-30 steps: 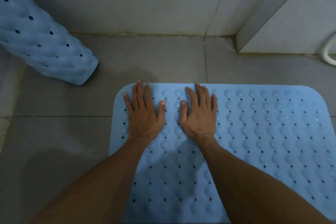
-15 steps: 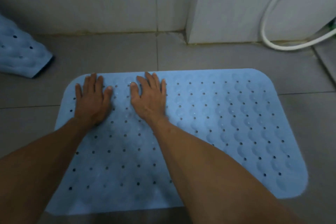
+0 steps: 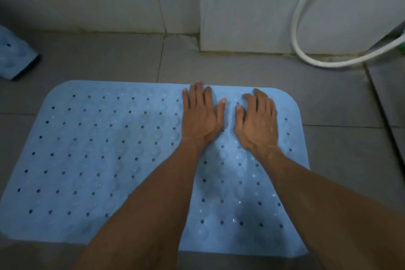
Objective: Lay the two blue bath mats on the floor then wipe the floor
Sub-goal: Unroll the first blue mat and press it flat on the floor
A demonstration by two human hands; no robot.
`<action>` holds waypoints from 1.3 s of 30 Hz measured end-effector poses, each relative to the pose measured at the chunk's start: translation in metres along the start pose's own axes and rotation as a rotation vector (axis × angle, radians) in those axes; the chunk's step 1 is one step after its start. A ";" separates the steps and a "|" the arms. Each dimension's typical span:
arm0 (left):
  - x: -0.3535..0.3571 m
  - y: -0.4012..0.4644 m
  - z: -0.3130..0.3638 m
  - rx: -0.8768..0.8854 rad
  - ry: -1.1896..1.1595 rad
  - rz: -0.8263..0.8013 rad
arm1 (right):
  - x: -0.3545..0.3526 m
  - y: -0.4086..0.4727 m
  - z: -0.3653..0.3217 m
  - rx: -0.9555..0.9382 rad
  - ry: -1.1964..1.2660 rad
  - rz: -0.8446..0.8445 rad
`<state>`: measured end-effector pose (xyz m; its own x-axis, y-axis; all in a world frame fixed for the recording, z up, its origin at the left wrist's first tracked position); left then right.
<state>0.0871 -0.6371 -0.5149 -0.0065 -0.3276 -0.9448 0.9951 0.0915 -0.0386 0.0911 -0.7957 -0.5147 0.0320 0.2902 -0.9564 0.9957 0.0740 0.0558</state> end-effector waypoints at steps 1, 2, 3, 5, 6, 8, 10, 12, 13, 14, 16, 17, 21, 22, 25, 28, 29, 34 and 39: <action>0.005 0.002 -0.002 -0.023 0.025 -0.003 | 0.003 0.002 0.002 0.001 -0.002 0.000; 0.007 0.001 -0.004 -0.048 0.033 -0.008 | 0.004 0.002 0.003 0.007 -0.009 0.000; 0.007 -0.001 -0.006 -0.059 0.037 -0.021 | 0.004 0.001 0.003 0.014 -0.018 -0.005; 0.005 -0.003 -0.004 -0.049 0.060 -0.020 | 0.005 0.000 0.001 0.032 -0.032 -0.004; 0.005 -0.002 -0.002 -0.045 0.069 -0.021 | 0.003 0.000 0.000 0.057 -0.029 0.008; 0.003 -0.001 -0.001 -0.061 0.068 -0.048 | 0.001 0.004 -0.004 0.109 -0.010 0.038; 0.002 0.000 0.001 -0.065 0.061 -0.067 | -0.004 0.005 -0.009 0.134 -0.003 0.057; -0.003 0.004 0.000 -0.080 0.080 -0.053 | -0.011 0.008 -0.011 0.144 0.006 0.072; -0.003 0.006 -0.002 -0.090 0.100 -0.051 | -0.012 0.008 -0.010 0.150 0.000 0.067; 0.000 0.007 -0.004 -0.099 0.125 -0.052 | -0.010 0.008 -0.008 0.152 -0.013 0.062; 0.007 0.010 -0.005 -0.098 0.150 -0.063 | -0.005 0.012 -0.006 0.145 -0.023 0.085; 0.007 0.010 -0.004 -0.096 0.146 -0.081 | -0.007 0.011 -0.008 0.146 -0.022 0.101; 0.009 0.009 -0.001 -0.080 0.147 -0.144 | -0.009 0.009 -0.011 0.120 -0.013 0.107; 0.010 0.012 -0.002 -0.080 0.140 -0.146 | -0.009 0.012 -0.010 0.119 -0.015 0.115; 0.008 0.013 -0.002 -0.071 0.130 -0.138 | -0.008 0.014 -0.009 0.121 -0.063 0.154; 0.009 0.010 -0.001 -0.045 0.110 -0.151 | -0.006 0.010 -0.010 0.126 -0.056 0.171; 0.008 0.010 -0.002 -0.050 0.091 -0.150 | -0.004 0.010 -0.009 0.138 -0.051 0.167; 0.003 0.010 -0.012 -0.059 -0.151 -0.071 | -0.007 0.010 -0.011 0.136 -0.047 0.180; -0.013 0.004 -0.035 -0.044 -0.708 -0.090 | -0.013 0.004 -0.011 0.099 0.026 0.172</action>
<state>0.0878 -0.5996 -0.5142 -0.0075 -0.8660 -0.5000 0.9887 0.0684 -0.1332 0.0938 -0.7884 -0.4991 0.2012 0.3148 -0.9276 0.9795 -0.0726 0.1878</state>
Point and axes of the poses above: each hand's wrist, its own y-axis towards the middle knuckle, its own x-axis out of the palm, z = x × y, the point moved 8 cm from there along y, towards the middle knuckle, and after that the axes turned 6 degrees about -z, right-handed, at the moved point
